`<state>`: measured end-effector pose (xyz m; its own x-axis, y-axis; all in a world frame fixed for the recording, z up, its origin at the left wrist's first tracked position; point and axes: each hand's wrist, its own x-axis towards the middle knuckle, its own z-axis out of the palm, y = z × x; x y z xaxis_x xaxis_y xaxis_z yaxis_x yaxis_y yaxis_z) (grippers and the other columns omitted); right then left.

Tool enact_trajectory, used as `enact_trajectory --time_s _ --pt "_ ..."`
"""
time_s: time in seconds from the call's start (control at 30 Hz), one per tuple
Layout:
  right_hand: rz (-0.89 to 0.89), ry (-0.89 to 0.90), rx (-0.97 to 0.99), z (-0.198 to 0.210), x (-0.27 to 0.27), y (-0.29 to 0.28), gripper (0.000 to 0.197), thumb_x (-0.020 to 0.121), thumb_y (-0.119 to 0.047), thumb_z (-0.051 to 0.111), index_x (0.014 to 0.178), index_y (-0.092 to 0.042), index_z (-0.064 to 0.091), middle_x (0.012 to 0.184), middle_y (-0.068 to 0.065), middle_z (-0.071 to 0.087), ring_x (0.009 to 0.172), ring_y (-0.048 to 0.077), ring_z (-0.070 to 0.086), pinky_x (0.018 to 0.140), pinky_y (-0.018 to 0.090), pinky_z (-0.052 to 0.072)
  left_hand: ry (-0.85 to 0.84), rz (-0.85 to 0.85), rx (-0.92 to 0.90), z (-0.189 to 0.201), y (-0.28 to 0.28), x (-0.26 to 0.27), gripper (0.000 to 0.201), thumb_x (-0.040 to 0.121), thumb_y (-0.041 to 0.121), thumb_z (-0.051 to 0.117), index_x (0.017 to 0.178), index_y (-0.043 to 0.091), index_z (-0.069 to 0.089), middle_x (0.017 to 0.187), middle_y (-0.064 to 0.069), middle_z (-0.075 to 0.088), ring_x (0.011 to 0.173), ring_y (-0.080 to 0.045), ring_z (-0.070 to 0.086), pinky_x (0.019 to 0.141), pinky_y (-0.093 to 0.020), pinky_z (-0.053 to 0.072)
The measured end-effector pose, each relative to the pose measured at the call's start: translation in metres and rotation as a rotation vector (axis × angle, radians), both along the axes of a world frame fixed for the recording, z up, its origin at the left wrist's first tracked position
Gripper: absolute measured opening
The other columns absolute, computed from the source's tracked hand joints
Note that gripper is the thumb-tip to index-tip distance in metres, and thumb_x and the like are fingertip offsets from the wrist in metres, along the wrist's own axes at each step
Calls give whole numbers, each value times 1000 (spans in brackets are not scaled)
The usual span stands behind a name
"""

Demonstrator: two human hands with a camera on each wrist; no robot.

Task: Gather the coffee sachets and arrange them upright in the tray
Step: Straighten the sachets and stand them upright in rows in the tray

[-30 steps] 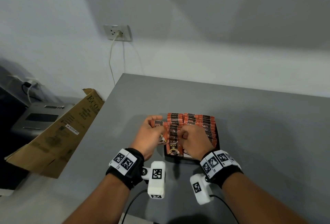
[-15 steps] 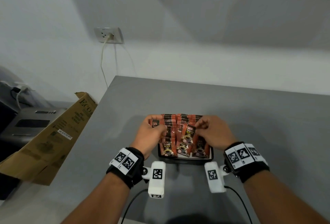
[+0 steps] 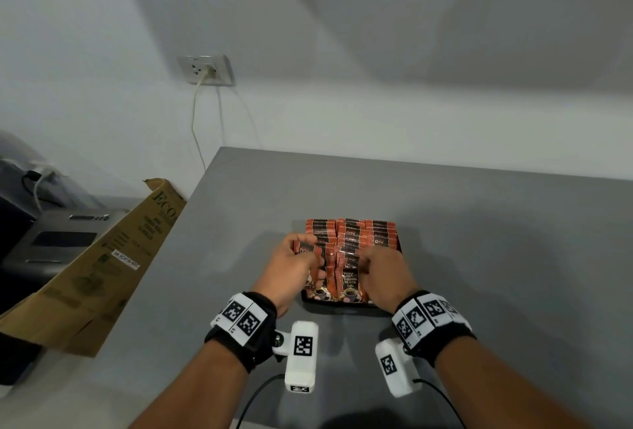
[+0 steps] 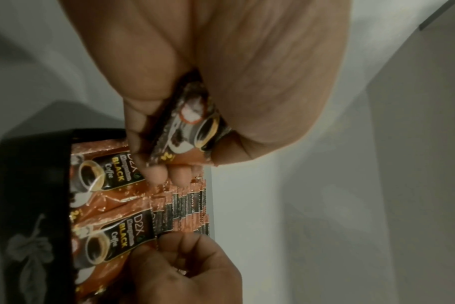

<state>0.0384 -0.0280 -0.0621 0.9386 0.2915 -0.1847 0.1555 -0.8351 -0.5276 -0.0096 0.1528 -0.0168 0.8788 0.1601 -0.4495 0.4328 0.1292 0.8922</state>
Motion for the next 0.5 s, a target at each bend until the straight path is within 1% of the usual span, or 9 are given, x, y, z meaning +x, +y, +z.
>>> enact_trajectory --time_s 0.07,0.1,0.17,0.23,0.3,0.37,0.4,0.47,0.5 --pt "-8 -15 8 0 -1 -1 21 82 -5 70 78 -24 63 94 -4 63 90 16 61 83 26 52 7 -18 12 0 -1 0 46 82 -17 46 118 11 52 96 -19 62 66 -24 64 62 -39 53" --pt "-25 -29 19 3 -2 -2 19 82 -7 72 79 -24 64 95 -5 62 90 14 60 84 25 51 1 -32 27 0 -1 -1 45 83 -17 47 119 11 51 94 -19 63 68 -25 65 63 -40 54" --pt "-69 -73 97 14 -2 -6 13 83 -12 71 80 -24 66 90 -9 62 86 10 60 82 24 51 -29 -75 54 1 -4 -2 46 85 -17 53 121 11 51 91 -22 67 72 -29 65 67 -43 54" --pt "-94 -65 288 34 -4 -9 9 87 -17 68 81 -24 69 82 -11 67 79 4 63 75 18 50 -79 -123 87 3 -9 -1 51 80 -16 63 119 15 54 98 -26 70 75 -31 65 76 -51 56" --pt "-62 34 490 57 -8 -8 4 89 -20 70 89 -24 72 82 -10 72 77 -1 66 70 9 49 -126 -167 118 6 -17 1 56 70 -6 76 114 23 59 100 -21 71 78 -29 66 82 -58 55" --pt "3 74 562 69 -10 -8 10 86 -16 75 95 -20 74 81 -6 75 73 -3 68 69 9 50 -148 -212 126 6 -25 4 58 60 8 83 109 29 61 98 -15 71 78 -29 65 82 -58 55" --pt "21 61 551 72 -9 -9 12 85 -13 76 95 -19 74 79 -4 75 70 -2 67 68 10 51 -147 -220 115 8 -28 5 59 58 10 84 108 29 61 96 -13 71 76 -30 64 80 -58 55" --pt "20 30 509 76 -4 -18 13 85 -8 75 90 -21 75 76 -3 75 69 3 69 68 14 53 -142 -205 91 11 -33 8 60 61 9 86 112 25 58 95 -15 71 73 -32 62 74 -57 55" --pt "9 28 495 76 1 -25 13 86 -8 74 87 -21 74 76 -4 76 69 5 70 68 16 53 -138 -183 84 12 -32 9 57 67 7 86 114 23 57 96 -16 71 72 -32 62 71 -53 55"
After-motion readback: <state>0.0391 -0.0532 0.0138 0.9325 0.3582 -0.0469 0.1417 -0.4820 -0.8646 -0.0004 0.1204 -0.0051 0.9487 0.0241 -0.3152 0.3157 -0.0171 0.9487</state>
